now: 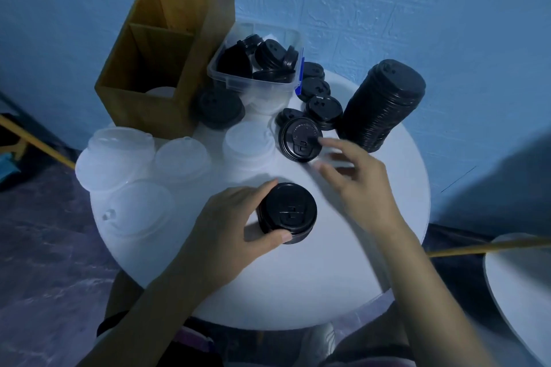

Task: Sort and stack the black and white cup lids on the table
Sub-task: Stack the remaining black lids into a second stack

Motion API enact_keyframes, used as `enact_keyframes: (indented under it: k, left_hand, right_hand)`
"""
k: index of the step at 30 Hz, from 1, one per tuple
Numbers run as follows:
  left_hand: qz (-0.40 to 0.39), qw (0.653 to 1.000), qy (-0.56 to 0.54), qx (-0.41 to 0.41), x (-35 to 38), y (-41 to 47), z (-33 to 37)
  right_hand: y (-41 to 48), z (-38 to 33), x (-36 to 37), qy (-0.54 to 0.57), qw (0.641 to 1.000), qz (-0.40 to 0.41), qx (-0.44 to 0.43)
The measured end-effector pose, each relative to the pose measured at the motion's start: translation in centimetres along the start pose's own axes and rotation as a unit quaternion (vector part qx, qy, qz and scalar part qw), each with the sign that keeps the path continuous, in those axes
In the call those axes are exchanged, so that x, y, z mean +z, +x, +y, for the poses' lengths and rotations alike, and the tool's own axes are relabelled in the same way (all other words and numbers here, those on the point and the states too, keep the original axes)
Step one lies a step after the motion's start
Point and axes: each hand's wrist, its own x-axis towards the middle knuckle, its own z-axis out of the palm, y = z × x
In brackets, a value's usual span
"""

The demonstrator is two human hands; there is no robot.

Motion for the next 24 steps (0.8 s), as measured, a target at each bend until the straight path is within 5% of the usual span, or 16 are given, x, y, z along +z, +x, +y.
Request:
enact_keyframes:
  k: [4,8,14,24]
  left_hand:
    - [0.013,1.000,-0.004,-0.003,0.1,0.0,0.1]
    - [-0.008,1.000,-0.011,-0.021,0.0,0.0,-0.2]
    - [0.015,0.999,-0.024,-0.030,0.1,-0.1,-0.2]
    - [-0.002,0.998,-0.042,-0.040,0.0,-0.1,-0.2]
  right_hand:
    - [3.3,0.4,1.9,-0.186,0.978,-0.037,-0.083]
    - [4.5,0.5,3.3,-0.248,0.963,-0.051,-0.098]
    - [1.4,-1.1,0.8,-0.056,0.998,-0.026,-0.031]
    - [-3.7,-2.1,-0.5,0.106,0.987,-0.107,0.052]
